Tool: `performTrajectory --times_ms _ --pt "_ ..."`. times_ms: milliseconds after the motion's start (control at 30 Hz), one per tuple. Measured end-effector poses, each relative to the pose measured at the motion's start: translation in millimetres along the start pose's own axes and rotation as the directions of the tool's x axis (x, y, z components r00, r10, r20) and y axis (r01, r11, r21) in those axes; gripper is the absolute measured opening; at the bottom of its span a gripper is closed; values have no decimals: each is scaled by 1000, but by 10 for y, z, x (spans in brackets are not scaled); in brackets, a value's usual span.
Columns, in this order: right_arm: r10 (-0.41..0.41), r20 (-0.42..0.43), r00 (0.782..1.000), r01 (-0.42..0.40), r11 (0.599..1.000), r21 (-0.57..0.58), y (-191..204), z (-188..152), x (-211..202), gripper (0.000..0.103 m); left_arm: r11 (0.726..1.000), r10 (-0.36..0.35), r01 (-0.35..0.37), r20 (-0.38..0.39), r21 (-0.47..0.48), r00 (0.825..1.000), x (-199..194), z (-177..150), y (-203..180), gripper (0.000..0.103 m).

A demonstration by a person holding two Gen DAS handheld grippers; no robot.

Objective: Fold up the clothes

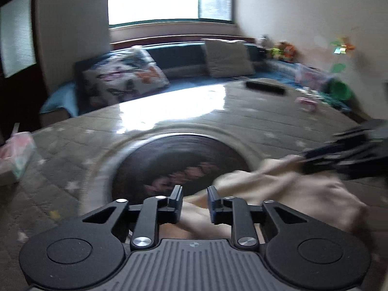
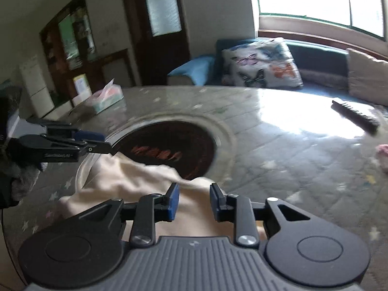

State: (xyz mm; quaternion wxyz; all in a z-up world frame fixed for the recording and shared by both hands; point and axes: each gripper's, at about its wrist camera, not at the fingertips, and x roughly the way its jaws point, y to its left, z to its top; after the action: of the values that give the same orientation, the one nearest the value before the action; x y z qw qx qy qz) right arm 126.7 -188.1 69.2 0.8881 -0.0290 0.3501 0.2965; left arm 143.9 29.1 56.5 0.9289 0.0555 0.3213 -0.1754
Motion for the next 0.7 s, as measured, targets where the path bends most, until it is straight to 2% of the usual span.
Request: performTrajectory --times_ms 100,133,233,300,433,500,600,700 --pt "11 -32 999 -10 1000 27 11 -5 195 23 997 -79 79 -17 10 997 35 -13 -140 22" --pt "8 -41 999 -7 999 31 6 -4 257 23 996 -85 85 -28 21 996 80 -24 -176 22" --pt "-27 -53 998 29 999 35 6 6 394 22 997 -65 68 -76 35 995 295 -70 -199 22" --pt "-58 -51 997 60 998 32 6 -13 455 21 999 -29 31 -100 26 995 423 -118 -119 21" --pt "-65 -43 997 67 997 30 20 -25 460 21 999 -17 14 -82 -35 996 419 -120 52 22" --pt "-65 -32 997 67 997 41 29 -14 421 21 1000 -8 6 -67 -30 998 357 -95 41 22" --pt "-60 -2 998 60 998 -3 146 26 344 22 999 -46 46 -39 -17 998 291 -32 -30 22" --pt "-28 -14 1000 28 999 -39 263 61 393 22 996 -88 88 -28 -2 996 329 43 -144 22"
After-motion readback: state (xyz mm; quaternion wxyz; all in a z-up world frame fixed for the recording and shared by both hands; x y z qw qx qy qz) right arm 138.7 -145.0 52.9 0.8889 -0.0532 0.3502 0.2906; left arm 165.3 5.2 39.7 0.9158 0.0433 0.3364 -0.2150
